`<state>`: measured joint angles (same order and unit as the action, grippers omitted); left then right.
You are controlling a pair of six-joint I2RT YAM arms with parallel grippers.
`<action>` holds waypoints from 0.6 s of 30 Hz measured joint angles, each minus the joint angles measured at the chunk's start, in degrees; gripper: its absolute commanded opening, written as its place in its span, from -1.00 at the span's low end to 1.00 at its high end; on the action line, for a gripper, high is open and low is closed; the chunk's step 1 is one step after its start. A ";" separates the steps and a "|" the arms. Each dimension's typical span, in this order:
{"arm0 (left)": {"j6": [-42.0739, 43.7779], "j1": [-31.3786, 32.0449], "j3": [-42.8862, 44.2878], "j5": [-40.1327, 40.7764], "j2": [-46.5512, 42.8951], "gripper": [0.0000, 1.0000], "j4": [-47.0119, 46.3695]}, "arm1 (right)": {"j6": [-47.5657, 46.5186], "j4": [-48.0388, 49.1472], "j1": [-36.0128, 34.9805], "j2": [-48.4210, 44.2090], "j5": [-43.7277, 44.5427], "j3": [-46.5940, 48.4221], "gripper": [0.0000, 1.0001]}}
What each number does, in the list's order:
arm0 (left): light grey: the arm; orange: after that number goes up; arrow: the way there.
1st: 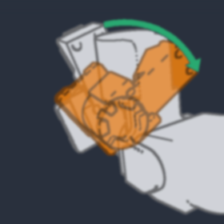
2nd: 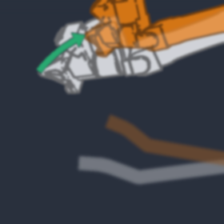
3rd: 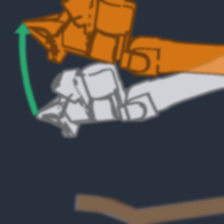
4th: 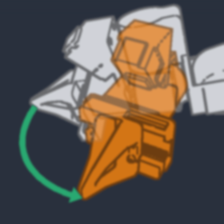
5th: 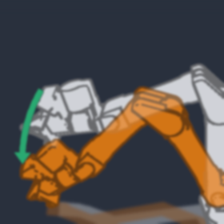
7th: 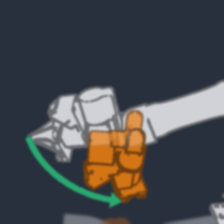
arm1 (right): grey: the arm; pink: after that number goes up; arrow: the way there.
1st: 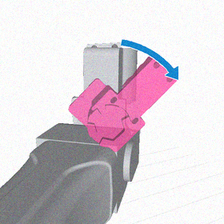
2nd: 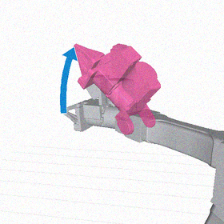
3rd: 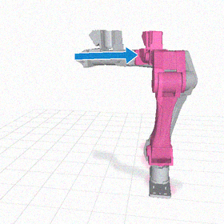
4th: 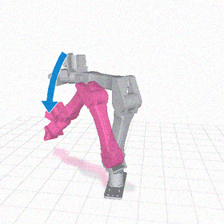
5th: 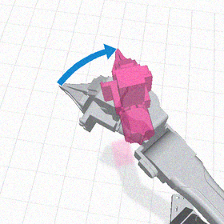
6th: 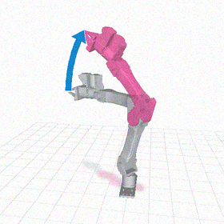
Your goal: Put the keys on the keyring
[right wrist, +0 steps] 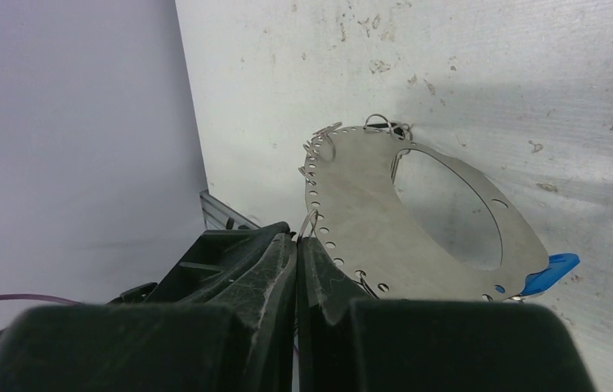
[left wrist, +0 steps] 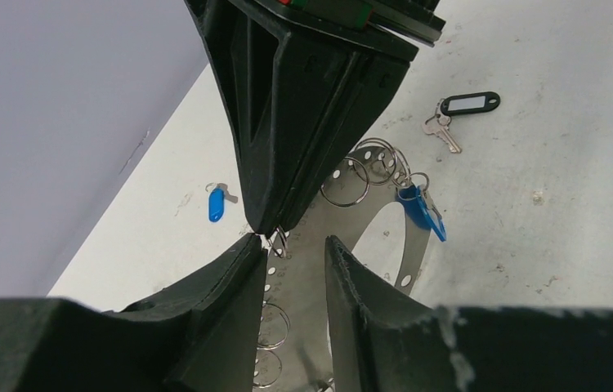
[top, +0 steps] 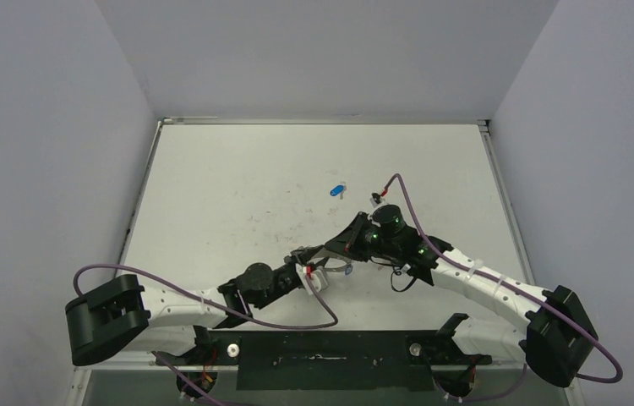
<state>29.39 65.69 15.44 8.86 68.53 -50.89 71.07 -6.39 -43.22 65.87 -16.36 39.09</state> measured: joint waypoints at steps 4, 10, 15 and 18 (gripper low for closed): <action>-0.24 0.02 0.72 1.44 1.46 -0.46 -0.50 | 0.61 0.94 0.00 0.00 -0.26 -0.57 -1.00; -0.44 0.00 1.29 3.80 2.54 -0.91 -1.44 | 1.14 1.27 0.00 0.00 -0.39 -0.74 -1.00; -0.87 0.22 1.29 4.87 2.54 -1.00 -1.36 | 1.68 2.25 0.02 0.00 -0.37 -0.98 -0.88; -1.07 0.22 1.27 5.18 2.38 -1.00 -1.38 | 1.66 2.67 0.02 0.00 -0.37 -1.03 -0.71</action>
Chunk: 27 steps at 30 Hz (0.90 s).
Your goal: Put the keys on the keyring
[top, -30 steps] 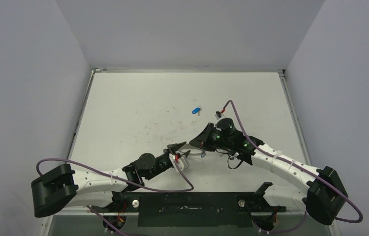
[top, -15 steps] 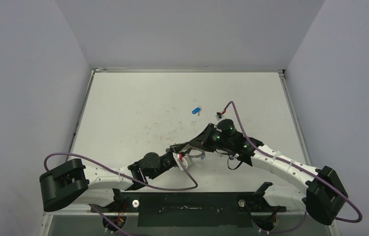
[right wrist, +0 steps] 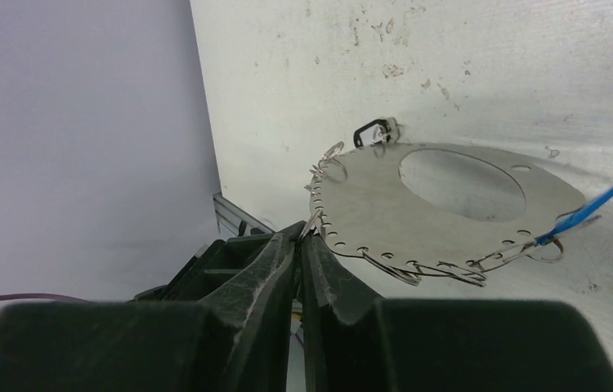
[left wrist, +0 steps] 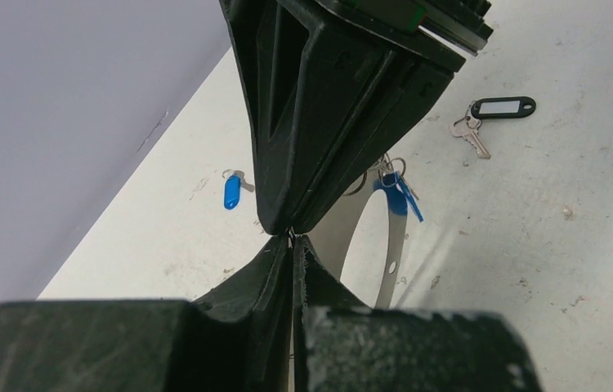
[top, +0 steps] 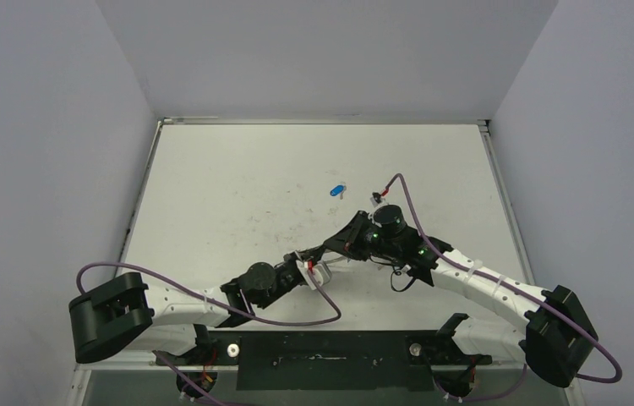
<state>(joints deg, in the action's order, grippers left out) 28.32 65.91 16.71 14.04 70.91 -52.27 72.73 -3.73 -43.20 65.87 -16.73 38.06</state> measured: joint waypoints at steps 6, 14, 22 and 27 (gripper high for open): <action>-1.40 0.00 -0.35 0.57 -2.38 -1.00 1.29 | -1.46 0.11 0.04 -0.02 -0.81 0.04 0.21; -5.66 -0.24 -0.39 -0.44 -11.93 -1.00 8.52 | -13.86 -7.98 0.15 -2.56 -2.27 9.18 0.57; -11.82 -5.29 -0.04 -8.57 -25.38 -1.00 24.33 | -36.59 -6.40 0.83 -14.21 -1.75 10.91 0.48; -15.78 -11.21 1.42 -18.49 -30.56 -1.00 33.97 | -52.94 2.45 0.83 -22.56 -5.75 2.27 0.56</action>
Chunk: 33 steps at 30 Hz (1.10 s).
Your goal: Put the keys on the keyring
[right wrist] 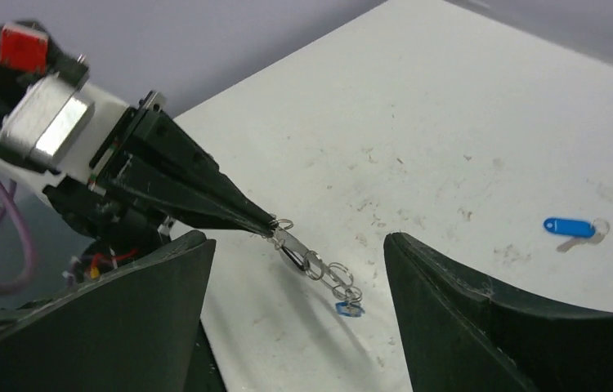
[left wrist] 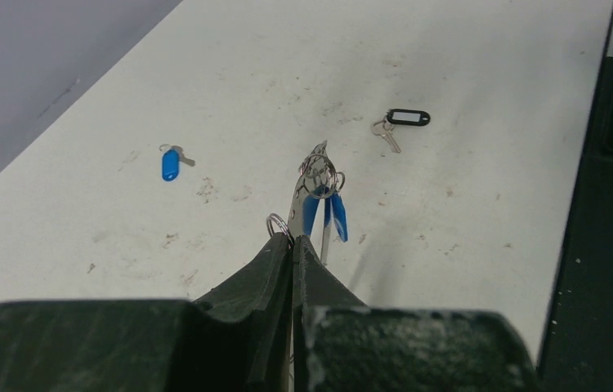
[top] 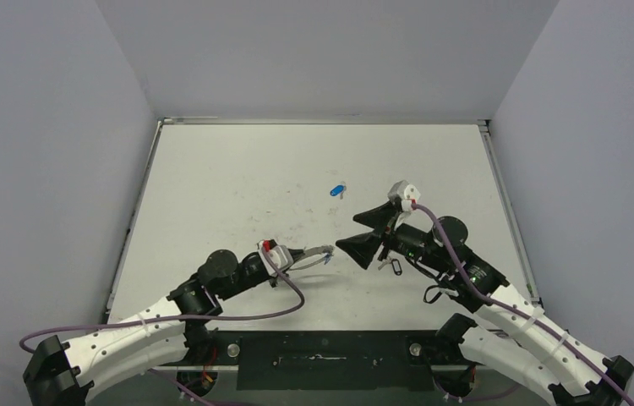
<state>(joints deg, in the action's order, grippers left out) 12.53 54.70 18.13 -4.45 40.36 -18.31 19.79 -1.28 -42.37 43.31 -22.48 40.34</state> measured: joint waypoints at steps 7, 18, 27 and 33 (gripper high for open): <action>-3.04 -4.96 2.99 -12.72 -0.44 -1.00 7.48 | -21.00 4.79 -0.37 0.42 -14.84 -3.04 0.27; -4.92 -6.51 5.57 -24.70 3.04 -1.00 10.88 | -45.22 -6.10 -6.82 13.29 -26.12 2.40 -0.13; -4.92 -6.71 7.04 -27.58 3.61 -1.00 11.91 | -54.31 -11.69 -11.26 18.43 -23.63 4.85 -0.30; -4.94 -6.84 7.32 -28.81 4.02 -1.00 12.61 | -55.84 -12.46 -11.69 19.26 -20.11 5.11 -0.43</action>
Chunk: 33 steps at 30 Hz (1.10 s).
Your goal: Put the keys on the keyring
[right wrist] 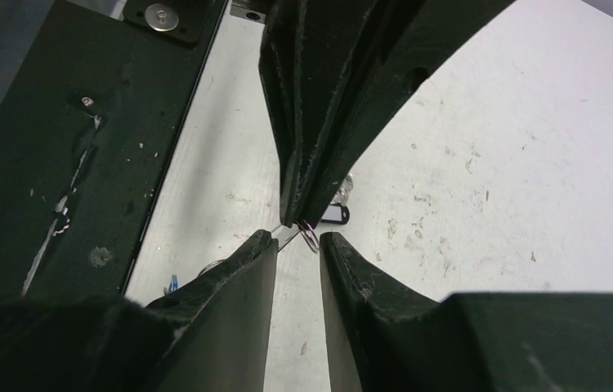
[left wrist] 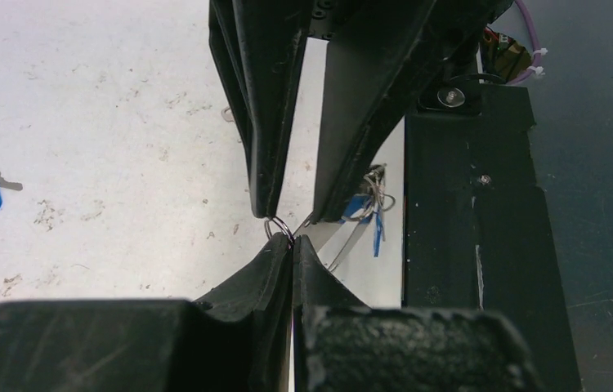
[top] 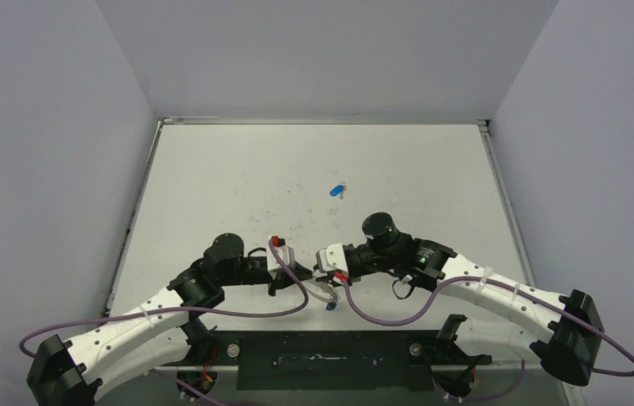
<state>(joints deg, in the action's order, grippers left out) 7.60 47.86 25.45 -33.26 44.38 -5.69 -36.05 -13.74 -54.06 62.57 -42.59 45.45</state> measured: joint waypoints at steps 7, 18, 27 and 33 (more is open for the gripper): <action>0.09 0.00 0.85 -1.16 0.85 -1.00 1.05 | 0.04 0.61 0.00 -0.57 3.41 -0.02 -0.28; 0.11 0.00 1.03 -1.77 0.85 -1.00 1.05 | -3.96 -0.59 0.00 0.81 2.23 0.13 -0.29; 0.09 0.00 1.03 -1.75 0.79 -1.00 1.03 | -5.03 -1.33 -0.04 2.19 0.76 0.24 -0.49; 0.07 0.00 1.03 -1.75 0.79 -1.00 1.03 | -3.06 -0.46 -0.04 2.97 0.72 0.52 -0.78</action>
<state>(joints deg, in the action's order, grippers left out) 7.66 47.86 26.48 -35.00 45.17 -4.67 -39.11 -14.20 -54.11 65.54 -41.87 45.98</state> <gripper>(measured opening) 0.007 0.195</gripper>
